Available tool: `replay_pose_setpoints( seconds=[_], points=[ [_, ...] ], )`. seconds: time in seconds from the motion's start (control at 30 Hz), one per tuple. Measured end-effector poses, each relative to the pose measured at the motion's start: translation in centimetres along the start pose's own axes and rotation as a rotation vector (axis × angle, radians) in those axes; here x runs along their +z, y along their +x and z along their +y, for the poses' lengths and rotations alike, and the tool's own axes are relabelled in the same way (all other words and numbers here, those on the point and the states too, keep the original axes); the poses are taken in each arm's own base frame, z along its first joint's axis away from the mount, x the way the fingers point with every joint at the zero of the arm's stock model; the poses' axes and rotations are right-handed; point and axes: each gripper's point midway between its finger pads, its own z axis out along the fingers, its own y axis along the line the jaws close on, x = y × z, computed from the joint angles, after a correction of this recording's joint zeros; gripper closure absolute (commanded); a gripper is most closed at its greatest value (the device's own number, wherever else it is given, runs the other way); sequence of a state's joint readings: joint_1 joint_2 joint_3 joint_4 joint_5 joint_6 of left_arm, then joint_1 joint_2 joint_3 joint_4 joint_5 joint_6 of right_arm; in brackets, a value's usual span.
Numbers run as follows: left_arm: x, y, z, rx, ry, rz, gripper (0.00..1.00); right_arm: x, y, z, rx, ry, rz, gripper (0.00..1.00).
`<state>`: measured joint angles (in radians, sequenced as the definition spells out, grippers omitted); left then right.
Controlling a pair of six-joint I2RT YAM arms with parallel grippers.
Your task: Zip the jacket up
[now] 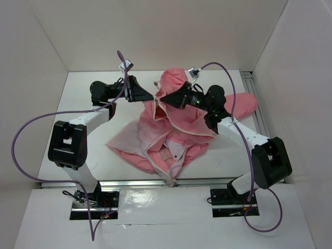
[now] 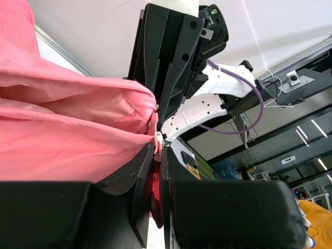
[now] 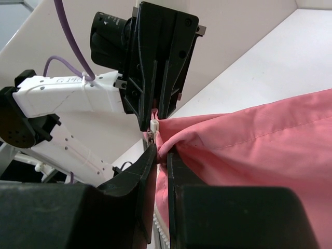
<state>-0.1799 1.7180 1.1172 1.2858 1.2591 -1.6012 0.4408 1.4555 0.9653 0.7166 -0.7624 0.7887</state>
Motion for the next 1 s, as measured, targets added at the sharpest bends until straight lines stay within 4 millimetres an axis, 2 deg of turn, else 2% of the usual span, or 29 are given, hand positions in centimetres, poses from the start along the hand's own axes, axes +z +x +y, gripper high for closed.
replay_pose_setpoints(
  seconds=[1.0],
  points=[
    [0.7, -0.5, 0.0, 0.031, 0.007, -0.04, 1.0, 0.4, -2.7, 0.9, -0.051, 0.018, -0.118, 1.0]
  ],
)
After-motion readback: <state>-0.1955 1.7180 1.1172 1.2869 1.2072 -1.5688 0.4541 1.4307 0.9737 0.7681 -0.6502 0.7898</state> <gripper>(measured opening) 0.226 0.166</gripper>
